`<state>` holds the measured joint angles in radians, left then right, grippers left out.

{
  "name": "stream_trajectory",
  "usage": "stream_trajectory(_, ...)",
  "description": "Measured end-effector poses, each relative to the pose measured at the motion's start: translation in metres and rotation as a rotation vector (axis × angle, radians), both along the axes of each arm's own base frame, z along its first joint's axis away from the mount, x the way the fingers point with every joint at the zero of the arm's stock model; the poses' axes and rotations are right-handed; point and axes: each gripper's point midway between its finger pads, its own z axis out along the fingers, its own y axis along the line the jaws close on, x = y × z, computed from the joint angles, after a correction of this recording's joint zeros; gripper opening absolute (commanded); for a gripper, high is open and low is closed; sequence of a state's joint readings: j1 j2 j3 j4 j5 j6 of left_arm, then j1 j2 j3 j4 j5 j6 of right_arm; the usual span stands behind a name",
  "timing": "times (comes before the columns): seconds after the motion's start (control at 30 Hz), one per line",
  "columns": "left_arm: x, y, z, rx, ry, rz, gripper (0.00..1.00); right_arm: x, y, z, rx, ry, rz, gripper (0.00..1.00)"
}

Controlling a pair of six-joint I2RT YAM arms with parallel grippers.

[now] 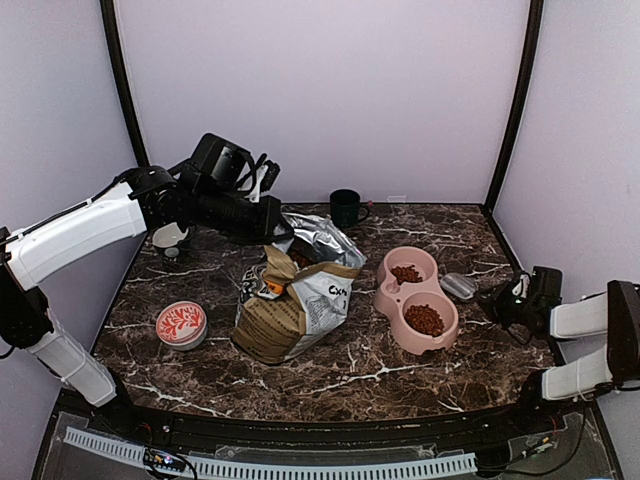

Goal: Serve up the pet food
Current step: Place the spatula at the center of the board.

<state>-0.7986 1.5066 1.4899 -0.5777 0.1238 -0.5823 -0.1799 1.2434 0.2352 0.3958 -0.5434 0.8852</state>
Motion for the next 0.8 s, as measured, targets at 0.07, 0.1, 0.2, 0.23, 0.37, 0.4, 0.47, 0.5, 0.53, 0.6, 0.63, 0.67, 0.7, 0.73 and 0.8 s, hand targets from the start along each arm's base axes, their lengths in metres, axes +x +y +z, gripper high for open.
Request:
stream_trajectory(0.07,0.000,0.000,0.000,0.000,0.000,0.000,0.00,-0.005,0.001,-0.005,-0.002,0.021,0.009,0.28)
stream_trajectory(0.1,0.000,0.000,0.000,0.000,0.000,0.000,0.00,-0.007,0.002,-0.007,0.000,0.031,0.012,0.29)
stream_trajectory(0.2,0.000,0.000,0.000,0.000,0.000,0.000,0.00,-0.013,0.005,-0.012,0.005,0.056,0.023,0.33)
stream_trajectory(0.23,0.000,0.000,0.000,0.000,0.000,0.000,0.00,-0.014,0.005,-0.013,0.004,0.059,0.025,0.35)
stream_trajectory(0.37,0.000,0.000,0.000,0.000,0.000,0.000,0.00,-0.018,0.006,-0.010,-0.013,0.056,0.043,0.48)
stream_trajectory(0.4,0.000,0.000,0.000,0.000,0.000,0.001,0.00,-0.020,0.006,-0.010,-0.016,0.056,0.046,0.51)
stream_trajectory(0.47,0.000,0.000,0.000,0.000,0.000,0.001,0.00,-0.023,0.007,-0.010,-0.027,0.063,0.057,0.56)
stream_trajectory(0.5,0.000,0.000,0.000,0.000,0.000,0.000,0.00,-0.025,0.007,-0.012,-0.031,0.074,0.061,0.58)
stream_trajectory(0.53,0.000,0.000,0.000,0.000,0.000,0.000,0.00,-0.027,0.008,-0.014,-0.037,0.089,0.070,0.61)
stream_trajectory(0.6,0.000,0.000,0.000,0.000,0.000,0.001,0.00,-0.032,0.009,-0.018,-0.047,0.120,0.089,0.71)
stream_trajectory(0.63,0.000,0.000,0.000,-0.001,0.000,0.000,0.00,-0.034,0.010,-0.020,-0.053,0.132,0.099,0.77)
stream_trajectory(0.67,0.000,0.000,0.000,-0.001,0.000,0.000,0.00,-0.034,0.011,-0.019,-0.057,0.137,0.105,0.80)
stream_trajectory(0.7,0.000,0.000,0.000,-0.001,0.000,0.000,0.00,-0.033,0.012,-0.016,-0.066,0.129,0.118,0.81)
stream_trajectory(0.73,0.000,0.000,0.000,-0.001,0.000,0.000,0.00,-0.033,0.012,-0.014,-0.080,0.128,0.123,0.82)
stream_trajectory(0.8,0.000,0.000,0.000,-0.001,0.000,-0.001,0.00,-0.036,0.013,-0.013,-0.103,0.144,0.135,0.83)
